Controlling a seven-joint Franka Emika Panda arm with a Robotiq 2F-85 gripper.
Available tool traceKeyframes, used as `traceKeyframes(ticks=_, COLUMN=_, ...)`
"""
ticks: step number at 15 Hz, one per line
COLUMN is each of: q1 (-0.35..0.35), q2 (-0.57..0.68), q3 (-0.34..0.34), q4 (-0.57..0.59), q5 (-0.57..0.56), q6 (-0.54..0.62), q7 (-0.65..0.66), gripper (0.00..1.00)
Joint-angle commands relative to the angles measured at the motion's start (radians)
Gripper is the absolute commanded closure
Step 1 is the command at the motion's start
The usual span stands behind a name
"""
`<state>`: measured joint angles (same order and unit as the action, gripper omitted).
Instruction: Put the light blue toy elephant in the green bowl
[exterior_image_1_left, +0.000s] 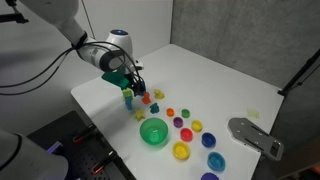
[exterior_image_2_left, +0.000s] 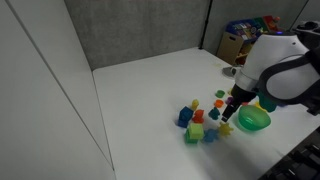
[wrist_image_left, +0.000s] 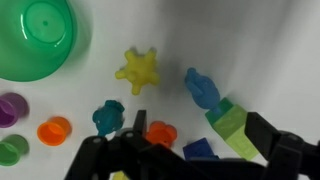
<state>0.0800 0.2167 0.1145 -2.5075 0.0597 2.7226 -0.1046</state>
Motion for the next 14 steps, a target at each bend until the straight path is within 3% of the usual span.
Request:
traceKeyframes(ticks=1, q1=-0.018, q2=0.101, q3=0.060, q4=0.048, q5=0.046, q6=0.092, q7=-0.091, gripper=0.00)
traceKeyframes(ticks=14, q1=0.000, q2=0.344, q3=0.075, q4=0.130, q5=-0.096, q6=0.253, q7=-0.072, gripper=0.00)
